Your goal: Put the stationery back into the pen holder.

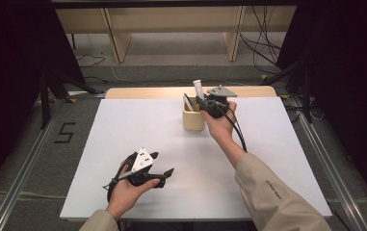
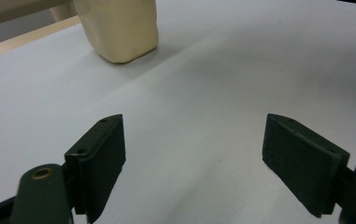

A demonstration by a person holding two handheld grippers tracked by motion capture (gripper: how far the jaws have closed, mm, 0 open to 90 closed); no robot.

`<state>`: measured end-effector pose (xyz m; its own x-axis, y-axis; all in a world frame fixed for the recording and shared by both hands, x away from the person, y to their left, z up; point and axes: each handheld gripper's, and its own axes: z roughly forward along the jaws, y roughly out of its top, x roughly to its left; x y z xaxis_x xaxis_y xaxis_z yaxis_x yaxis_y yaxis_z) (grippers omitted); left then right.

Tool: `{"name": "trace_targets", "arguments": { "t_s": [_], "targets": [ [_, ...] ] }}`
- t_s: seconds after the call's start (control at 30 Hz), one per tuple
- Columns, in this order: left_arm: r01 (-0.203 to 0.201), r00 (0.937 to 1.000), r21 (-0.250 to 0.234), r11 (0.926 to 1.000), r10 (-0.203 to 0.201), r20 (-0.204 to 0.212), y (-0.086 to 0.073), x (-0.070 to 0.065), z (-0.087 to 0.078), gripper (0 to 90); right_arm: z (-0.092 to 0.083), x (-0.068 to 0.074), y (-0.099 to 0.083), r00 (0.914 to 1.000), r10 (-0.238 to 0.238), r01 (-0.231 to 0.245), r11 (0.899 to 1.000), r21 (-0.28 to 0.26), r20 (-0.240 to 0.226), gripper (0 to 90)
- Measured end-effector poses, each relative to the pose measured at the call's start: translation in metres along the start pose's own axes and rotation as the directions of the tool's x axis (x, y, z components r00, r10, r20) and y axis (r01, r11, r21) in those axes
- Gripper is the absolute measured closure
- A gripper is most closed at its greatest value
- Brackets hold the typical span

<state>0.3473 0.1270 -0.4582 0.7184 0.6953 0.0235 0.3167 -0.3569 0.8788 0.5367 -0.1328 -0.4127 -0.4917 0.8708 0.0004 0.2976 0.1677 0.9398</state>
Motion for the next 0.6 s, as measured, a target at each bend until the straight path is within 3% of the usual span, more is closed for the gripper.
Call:
{"name": "trace_targets", "arguments": {
  "t_s": [0.6],
  "targets": [
    [0.001, 1.0, 0.0, 1.0, -0.001, 0.001, -0.0002, 0.0001, 0.0001, 21.3, 0.0064, 0.0027, 0.0004, 0.9999, -0.015, 0.015, 1.0, 0.014, 0.004, 71.4]
  ]
}}
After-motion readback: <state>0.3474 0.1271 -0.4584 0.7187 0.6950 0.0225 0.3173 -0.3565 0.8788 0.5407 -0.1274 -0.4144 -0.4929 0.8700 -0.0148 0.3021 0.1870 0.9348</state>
